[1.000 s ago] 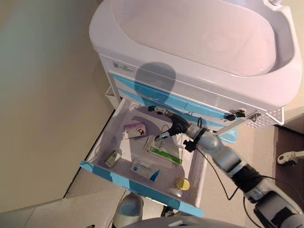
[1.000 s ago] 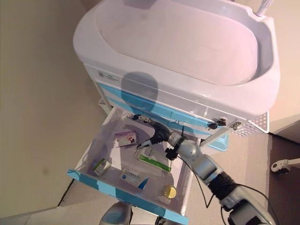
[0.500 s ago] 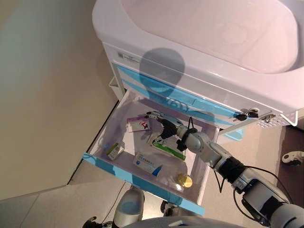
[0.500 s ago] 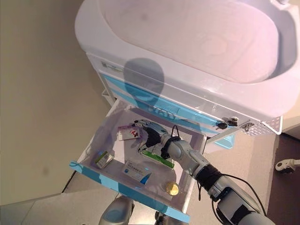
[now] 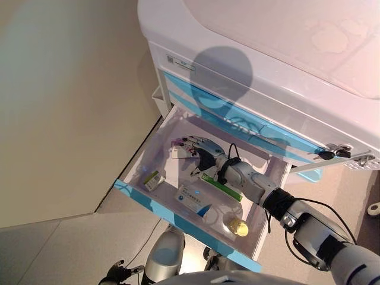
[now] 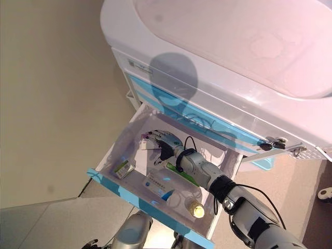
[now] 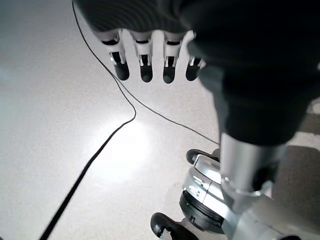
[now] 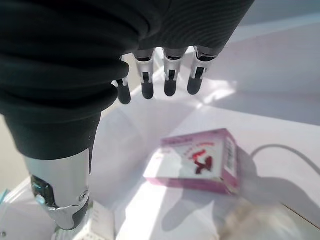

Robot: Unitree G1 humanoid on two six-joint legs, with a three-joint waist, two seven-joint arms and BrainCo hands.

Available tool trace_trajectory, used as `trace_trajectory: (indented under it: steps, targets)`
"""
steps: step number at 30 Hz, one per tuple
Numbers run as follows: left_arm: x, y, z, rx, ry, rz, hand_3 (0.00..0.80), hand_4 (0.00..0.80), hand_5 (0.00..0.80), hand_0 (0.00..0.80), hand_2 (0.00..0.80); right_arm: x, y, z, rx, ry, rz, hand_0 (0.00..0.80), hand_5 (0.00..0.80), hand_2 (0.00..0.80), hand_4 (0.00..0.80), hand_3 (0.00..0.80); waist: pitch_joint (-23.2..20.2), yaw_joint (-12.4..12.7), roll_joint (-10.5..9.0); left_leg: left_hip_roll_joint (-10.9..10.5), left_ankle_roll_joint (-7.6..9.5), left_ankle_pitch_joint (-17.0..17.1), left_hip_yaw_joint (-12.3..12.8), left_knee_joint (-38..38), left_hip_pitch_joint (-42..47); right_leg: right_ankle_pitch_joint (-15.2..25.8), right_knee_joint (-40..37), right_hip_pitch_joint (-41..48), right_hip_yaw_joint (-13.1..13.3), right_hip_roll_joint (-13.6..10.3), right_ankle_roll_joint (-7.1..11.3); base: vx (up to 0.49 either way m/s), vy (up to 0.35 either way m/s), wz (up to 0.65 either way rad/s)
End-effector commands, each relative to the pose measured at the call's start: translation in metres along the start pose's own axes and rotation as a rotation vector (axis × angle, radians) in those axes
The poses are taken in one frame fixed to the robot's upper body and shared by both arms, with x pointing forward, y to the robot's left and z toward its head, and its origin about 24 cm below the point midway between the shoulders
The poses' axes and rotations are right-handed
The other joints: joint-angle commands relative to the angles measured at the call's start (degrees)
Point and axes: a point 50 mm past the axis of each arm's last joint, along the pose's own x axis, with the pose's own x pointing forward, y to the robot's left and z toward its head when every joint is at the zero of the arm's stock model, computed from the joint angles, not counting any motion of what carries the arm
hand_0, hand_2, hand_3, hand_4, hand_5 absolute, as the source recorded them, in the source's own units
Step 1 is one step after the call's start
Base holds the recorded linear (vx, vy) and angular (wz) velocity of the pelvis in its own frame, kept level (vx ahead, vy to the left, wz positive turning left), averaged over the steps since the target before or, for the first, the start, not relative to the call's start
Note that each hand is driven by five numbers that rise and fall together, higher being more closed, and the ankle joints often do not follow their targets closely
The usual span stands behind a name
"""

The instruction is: Open the drawer and pick up the medicine

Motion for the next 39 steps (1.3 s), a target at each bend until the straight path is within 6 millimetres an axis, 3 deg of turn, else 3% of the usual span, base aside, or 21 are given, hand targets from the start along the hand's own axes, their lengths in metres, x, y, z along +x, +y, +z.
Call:
trace_trajectory:
  steps: [1,10,17,28,33,39]
  targets:
    - [0.001,-0.004,0.003,-0.007,0.000,0.008,0.000,0.000,0.000,0.000,0.000,0.013,-0.016,0.016,-0.037,-0.056,-0.100,0.000,0.000,0.000,0.000,0.000,-0.86,0.84,-0.70,-2.51,1.58,-0.84,0.73,-0.06,-0.22,4.41,5.51,-6.40,1.95,-3.90,3.94,0.012,0.023,0.05]
    - [0.002,-0.012,0.018,-0.019,-0.054,0.019,0.000,0.000,0.000,0.000,0.000,0.017,-0.028,0.001,-0.016,0.046,-0.219,0.000,0.000,0.000,0.000,0.000,-0.34,1.24,0.13,-3.12,1.94,-0.80,0.40,0.29,-1.34,4.38,5.85,-7.05,1.43,-4.60,4.06,0.013,0.019,0.04]
    - [0.000,-0.021,0.012,-0.018,-0.040,-0.017,0.000,0.000,0.000,0.000,0.000,0.028,-0.044,-0.021,-0.075,0.186,-0.254,0.000,0.000,0.000,0.000,0.000,0.04,2.44,0.47,-3.49,2.09,-0.67,0.19,0.30,-2.21,4.54,5.82,-7.62,1.13,-4.93,4.15,0.005,0.004,0.01]
    - [0.000,-0.022,0.012,0.002,-0.052,-0.030,0.000,0.000,0.000,0.000,0.000,0.027,-0.044,-0.051,-0.103,0.351,-0.206,0.000,0.000,0.000,0.000,0.000,0.56,4.16,1.08,-4.04,2.01,-0.64,-0.62,0.16,-2.98,4.60,5.35,-7.55,0.05,-5.38,4.37,0.018,0.001,0.08]
    - [0.000,-0.021,0.013,-0.003,-0.054,-0.030,0.000,0.000,0.000,0.000,0.000,0.032,-0.041,-0.047,-0.132,0.345,-0.148,0.000,0.000,0.000,0.000,0.000,0.71,4.54,1.02,-4.15,1.97,-0.57,-0.59,0.21,-3.52,4.69,5.23,-7.82,0.13,-5.38,4.35,0.013,0.002,0.04]
    - [0.001,-0.021,0.014,-0.020,-0.036,-0.027,0.000,0.000,0.000,0.000,0.000,0.040,-0.029,-0.026,-0.076,0.271,-0.090,0.000,0.000,0.000,0.000,0.000,0.81,4.18,0.57,-4.14,1.98,-0.61,-0.80,-0.13,-3.33,4.44,5.28,-7.85,0.10,-5.45,4.29,0.012,-0.001,0.04]
